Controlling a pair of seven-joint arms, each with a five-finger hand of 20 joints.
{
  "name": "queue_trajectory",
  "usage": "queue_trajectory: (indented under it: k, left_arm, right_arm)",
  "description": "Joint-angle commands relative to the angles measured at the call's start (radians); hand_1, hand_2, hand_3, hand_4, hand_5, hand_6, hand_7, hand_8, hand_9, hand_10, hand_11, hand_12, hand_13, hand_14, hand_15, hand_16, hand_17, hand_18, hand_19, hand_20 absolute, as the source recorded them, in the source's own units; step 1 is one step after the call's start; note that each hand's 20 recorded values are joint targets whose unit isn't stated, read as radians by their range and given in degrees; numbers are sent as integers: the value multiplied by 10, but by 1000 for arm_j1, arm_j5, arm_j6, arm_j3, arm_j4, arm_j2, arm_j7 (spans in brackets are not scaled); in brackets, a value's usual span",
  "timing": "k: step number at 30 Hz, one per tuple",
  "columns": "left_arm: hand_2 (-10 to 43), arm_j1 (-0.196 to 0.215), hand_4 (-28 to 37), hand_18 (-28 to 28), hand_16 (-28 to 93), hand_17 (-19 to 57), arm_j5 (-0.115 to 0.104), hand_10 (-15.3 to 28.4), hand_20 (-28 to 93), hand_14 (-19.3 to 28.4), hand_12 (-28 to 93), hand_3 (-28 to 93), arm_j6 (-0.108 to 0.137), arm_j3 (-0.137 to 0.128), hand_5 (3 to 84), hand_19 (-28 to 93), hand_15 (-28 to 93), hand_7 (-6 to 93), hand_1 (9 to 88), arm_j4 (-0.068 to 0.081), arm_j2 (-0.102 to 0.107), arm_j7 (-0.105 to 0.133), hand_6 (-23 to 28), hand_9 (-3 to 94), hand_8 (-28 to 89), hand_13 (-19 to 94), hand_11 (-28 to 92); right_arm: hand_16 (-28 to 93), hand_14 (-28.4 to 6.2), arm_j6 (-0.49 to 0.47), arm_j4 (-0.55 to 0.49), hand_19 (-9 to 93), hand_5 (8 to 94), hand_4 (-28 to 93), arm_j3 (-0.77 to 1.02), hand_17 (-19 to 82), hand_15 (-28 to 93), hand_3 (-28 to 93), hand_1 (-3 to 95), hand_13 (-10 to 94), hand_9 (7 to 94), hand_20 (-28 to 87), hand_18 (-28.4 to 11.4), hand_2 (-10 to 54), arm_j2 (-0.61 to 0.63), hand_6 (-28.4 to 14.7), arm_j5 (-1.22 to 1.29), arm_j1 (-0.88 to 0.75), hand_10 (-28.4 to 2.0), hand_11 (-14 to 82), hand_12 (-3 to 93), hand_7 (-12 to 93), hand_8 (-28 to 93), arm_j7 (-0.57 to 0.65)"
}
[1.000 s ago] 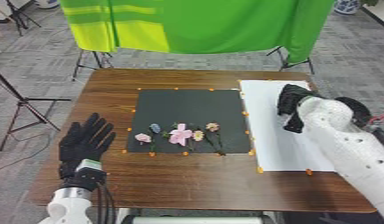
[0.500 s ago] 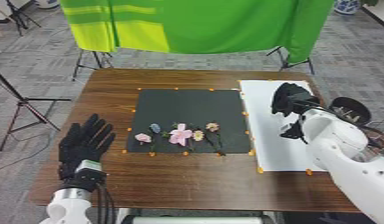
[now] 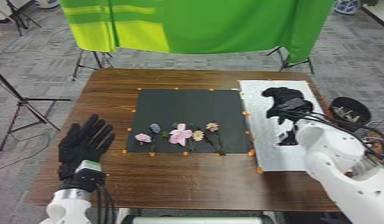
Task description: Arrange flowers
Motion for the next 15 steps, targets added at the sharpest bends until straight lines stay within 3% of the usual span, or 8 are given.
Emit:
queue_trajectory:
  k: [1,6,8,10,12,13,15]
  left_arm:
    - [149,9,-283,160,-75,-69,-7,160,102,172,115,704,22,16,431,379,432,140,281,5,1,23,103,354,-81,263,279]
    - [151,13,-283,160,-74,-69,3,160,102,173,116,712,0,14,435,379,438,144,281,6,-1,15,103,360,-82,266,286]
    - [153,8,-283,160,-74,-69,10,160,102,172,116,716,-6,14,435,379,439,145,281,7,-8,6,103,361,-83,266,286]
    - [154,9,-283,160,-75,-69,3,159,102,172,115,718,-6,15,435,379,439,145,280,3,-7,9,103,361,-83,266,286]
    - [154,5,-283,160,-75,-68,0,160,102,172,115,717,-4,15,435,379,438,145,281,3,-11,9,103,360,-83,266,287]
    - [154,6,-283,160,-75,-68,-2,159,102,172,116,717,-1,16,435,379,438,145,281,3,-10,10,103,360,-83,266,287]
    - [153,8,-283,160,-75,-68,-1,159,102,172,115,716,-1,13,435,379,438,145,281,1,-13,5,103,360,-83,267,286]
  right_arm:
    - [219,-126,-201,100,505,292,-283,82,147,68,841,408,277,295,220,-165,-95,5,-18,121,41,-117,62,119,160,-131,18]
    - [226,-115,-299,270,487,271,-282,14,156,36,841,463,257,250,220,-151,-95,-2,-11,144,123,-115,42,102,159,-131,-109]
    - [229,-100,-295,314,502,276,-282,-1,166,40,839,503,270,255,229,-144,-95,-13,1,156,134,-100,49,96,177,-139,-122]
    - [227,-80,-257,333,507,301,-282,-14,191,54,836,521,305,286,231,-130,-95,-25,9,158,129,-93,61,88,199,-160,-105]
    - [219,-65,-162,329,539,362,-283,-23,227,96,828,537,387,378,247,-119,-95,-19,13,157,98,-93,76,98,202,-164,-91]
    - [221,-54,-130,326,579,428,-283,-23,253,145,816,553,484,484,266,-116,-95,-19,19,143,81,-92,103,116,204,-164,-96]
    - [297,-35,-70,321,636,511,-283,-24,278,210,749,585,578,600,299,-120,-95,-12,27,141,55,-86,159,154,204,-159,-106]
